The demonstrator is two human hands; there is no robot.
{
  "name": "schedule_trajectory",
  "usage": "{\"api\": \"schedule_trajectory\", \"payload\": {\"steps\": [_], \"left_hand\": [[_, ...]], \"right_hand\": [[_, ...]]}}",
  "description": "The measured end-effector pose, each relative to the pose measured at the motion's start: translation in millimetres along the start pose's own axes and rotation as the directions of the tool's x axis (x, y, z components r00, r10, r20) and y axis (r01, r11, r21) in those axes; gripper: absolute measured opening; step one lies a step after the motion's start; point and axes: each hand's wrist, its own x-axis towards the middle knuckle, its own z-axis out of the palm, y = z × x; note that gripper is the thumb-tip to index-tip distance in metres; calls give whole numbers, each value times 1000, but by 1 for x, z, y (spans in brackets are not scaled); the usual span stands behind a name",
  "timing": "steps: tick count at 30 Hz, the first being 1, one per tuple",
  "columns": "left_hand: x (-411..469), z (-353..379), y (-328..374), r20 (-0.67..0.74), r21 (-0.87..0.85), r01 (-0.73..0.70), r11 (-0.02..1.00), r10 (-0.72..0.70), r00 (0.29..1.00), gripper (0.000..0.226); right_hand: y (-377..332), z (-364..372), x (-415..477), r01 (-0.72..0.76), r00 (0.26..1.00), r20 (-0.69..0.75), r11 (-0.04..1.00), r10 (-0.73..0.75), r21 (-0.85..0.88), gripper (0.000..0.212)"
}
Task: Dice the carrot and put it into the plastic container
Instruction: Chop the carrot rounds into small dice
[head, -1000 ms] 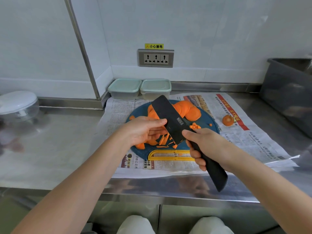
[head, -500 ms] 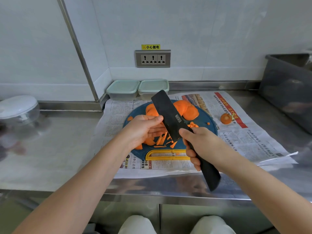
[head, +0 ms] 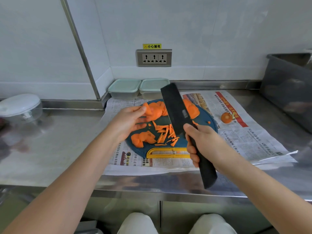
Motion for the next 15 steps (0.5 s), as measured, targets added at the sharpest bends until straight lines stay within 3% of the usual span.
{"api": "schedule_trajectory", "payload": {"steps": [3,6,9,12,15], "left_hand": [[-2,-12,-9,-85,367,-61,928,99,991,22],[-13,-9,-15,-3,429,-25,903,29,1000,12],[-19,-3,-16,30,490,-9,872,-7,1000,17],[-18,2,-20,71,672,-44,739,-5,997,27],[-17,4,-22,69,777,-72,625,29,997,23]], "right_hand": [[19,12,1,-56,998,29,990,60,-132,33],[36,27,0,-90,992,73,985,102,-148,33],[38,33,3,-103,991,63,978,116,-181,34],[35,31,4,-93,994,28,967,102,-236,33],[31,25,8,-67,997,3,947,72,-315,33]]}}
